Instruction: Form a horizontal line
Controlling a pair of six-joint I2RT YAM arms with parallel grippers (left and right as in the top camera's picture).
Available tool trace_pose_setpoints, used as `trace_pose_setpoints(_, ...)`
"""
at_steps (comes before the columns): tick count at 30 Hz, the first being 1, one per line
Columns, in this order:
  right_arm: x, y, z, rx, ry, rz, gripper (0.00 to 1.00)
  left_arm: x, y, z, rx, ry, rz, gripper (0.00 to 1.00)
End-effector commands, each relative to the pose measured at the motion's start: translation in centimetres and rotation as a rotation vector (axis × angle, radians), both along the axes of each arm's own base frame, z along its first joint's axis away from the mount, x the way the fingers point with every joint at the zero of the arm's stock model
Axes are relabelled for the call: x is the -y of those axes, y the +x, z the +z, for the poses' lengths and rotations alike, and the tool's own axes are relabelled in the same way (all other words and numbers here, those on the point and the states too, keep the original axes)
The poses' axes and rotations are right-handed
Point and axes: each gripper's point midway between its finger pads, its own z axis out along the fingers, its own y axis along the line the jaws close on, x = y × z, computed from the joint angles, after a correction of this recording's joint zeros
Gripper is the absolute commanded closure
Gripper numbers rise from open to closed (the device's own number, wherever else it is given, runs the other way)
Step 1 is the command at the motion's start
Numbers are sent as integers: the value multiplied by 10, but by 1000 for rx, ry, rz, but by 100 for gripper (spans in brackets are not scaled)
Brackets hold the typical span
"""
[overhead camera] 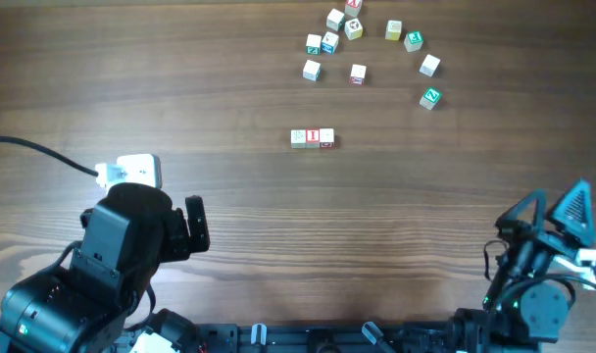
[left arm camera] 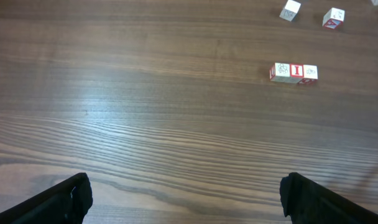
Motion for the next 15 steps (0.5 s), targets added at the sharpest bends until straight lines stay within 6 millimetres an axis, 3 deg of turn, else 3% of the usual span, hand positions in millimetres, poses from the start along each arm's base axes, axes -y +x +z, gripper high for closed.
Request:
trace_pose_setpoints(1, -37, 14, 1, -135, -567, 78, 0, -2, 1, 1, 7, -6, 22, 0)
trace_pose_setpoints(6, -68, 22, -10, -200, -935, 121, 0, -2, 1, 1, 7, -6, 22, 0)
trace_pose_setpoints(12, -77, 30, -39, -318, -1213, 119, 0, -2, 1, 1, 8, -6, 22, 0)
trace_pose_setpoints(15, -77, 34, -64, -424, -1287, 159, 0, -2, 1, 1, 8, -6, 22, 0)
